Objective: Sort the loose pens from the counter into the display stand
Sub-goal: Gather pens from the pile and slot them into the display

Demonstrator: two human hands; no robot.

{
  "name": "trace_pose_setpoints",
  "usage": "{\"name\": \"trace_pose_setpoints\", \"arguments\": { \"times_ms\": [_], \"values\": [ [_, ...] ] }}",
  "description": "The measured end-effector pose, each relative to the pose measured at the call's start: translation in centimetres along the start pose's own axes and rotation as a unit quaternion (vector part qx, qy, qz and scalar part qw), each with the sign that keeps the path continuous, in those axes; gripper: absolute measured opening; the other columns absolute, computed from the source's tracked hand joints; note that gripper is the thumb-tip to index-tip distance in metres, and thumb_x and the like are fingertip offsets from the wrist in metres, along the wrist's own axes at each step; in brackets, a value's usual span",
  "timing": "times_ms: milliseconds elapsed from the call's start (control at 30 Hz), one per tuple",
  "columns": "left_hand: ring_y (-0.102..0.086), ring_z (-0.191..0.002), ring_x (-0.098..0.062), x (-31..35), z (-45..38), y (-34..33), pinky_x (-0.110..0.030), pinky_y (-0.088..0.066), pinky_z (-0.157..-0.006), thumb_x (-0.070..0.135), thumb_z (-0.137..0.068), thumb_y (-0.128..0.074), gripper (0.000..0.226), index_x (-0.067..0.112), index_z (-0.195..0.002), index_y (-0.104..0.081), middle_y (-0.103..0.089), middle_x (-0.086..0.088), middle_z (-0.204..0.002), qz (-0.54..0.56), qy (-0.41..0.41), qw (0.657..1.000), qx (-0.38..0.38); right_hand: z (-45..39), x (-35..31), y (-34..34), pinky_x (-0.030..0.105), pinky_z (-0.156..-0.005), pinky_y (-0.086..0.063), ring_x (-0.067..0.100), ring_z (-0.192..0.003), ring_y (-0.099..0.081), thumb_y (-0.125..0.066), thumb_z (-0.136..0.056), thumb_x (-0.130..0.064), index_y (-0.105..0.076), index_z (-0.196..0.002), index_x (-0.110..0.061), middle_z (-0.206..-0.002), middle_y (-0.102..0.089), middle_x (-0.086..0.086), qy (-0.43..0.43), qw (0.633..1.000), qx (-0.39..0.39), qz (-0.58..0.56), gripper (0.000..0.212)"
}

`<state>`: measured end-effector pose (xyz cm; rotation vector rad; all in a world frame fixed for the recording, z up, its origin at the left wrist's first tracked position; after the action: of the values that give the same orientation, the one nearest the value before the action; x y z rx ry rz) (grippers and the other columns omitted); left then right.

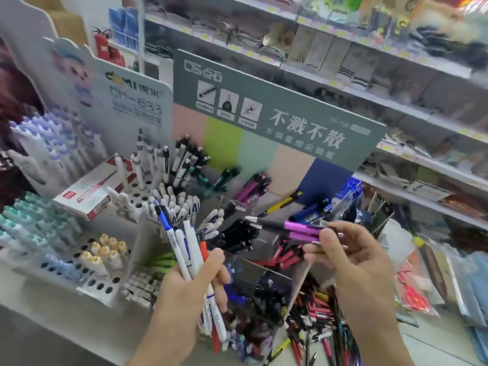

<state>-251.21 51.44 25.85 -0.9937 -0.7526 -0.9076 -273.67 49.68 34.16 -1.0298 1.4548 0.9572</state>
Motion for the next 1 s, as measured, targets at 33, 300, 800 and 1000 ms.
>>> {"name": "trace_pose_setpoints", "arguments": {
  "times_ms": [33, 300, 800, 1000],
  "values": [
    [-0.044, -0.04, -0.025, 0.4, -0.2, 0.4, -0.036, -0.04, -0.054, 0.041, -0.067, -0.072, 0.033, 0.013, -0.052, -0.067, -0.053, -0.022, -0.054, 0.019, 0.015, 1.0, -0.011, -0.7, -1.2, -0.1, 0.02, -0.063, -0.059, 0.022, -0.068, -0.076, -0.067, -0.09, -0.006, -0.066, -0.099, -0.003, -0.078, -0.076, 0.011, 0.049, 0.998, 0.038, 0.027, 0.009],
    [-0.051, -0.049, -0.021, 2.8, -1.3, 1.0, -0.036, -0.04, -0.061, 0.029, -0.08, -0.067, 0.023, 0.007, -0.073, -0.066, -0.056, -0.016, -0.062, 0.113, 0.079, 0.981, -0.135, -5.8, -3.7, -7.4, 0.013, -0.071, -0.051, 0.002, -0.069, -0.069, -0.079, -0.088, -0.014, -0.072, -0.096, -0.018, -0.08, -0.072, -0.014, 0.209, 0.914, -0.004, 0.348, 0.01],
    [-0.053, -0.051, -0.023, 4.5, -1.7, 4.7, -0.034, -0.049, -0.049, 0.02, -0.087, -0.073, 0.027, 0.005, -0.109, -0.071, -0.056, -0.015, -0.087, 0.166, 0.151, 0.926, -0.304, -5.5, 0.7, -13.4, 0.044, -0.083, -0.057, 0.024, -0.098, -0.064, -0.074, -0.092, -0.01, -0.078, -0.112, -0.01, -0.111, -0.072, 0.003, 0.302, 0.834, 0.017, 0.462, 0.021],
    [-0.054, -0.051, -0.023, 3.4, -1.1, 4.9, -0.033, -0.049, -0.048, 0.023, -0.084, -0.07, 0.044, 0.0, -0.119, -0.06, -0.057, -0.017, -0.08, 0.145, 0.185, 0.911, -0.338, 1.5, -2.0, -13.3, 0.023, -0.074, -0.052, 0.011, -0.083, -0.064, -0.066, -0.097, -0.012, -0.073, -0.107, -0.014, -0.099, -0.067, -0.003, 0.264, 0.896, 0.068, 0.35, 0.012]
  ]
}}
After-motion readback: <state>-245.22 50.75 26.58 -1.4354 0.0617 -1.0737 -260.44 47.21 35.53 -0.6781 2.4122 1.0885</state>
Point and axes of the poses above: each hand's wrist, its own z-axis away from the middle knuckle, its own y-axis out of the back of the hand, x = y × z, the point moved 5 cm from there along -z, towards the middle knuckle
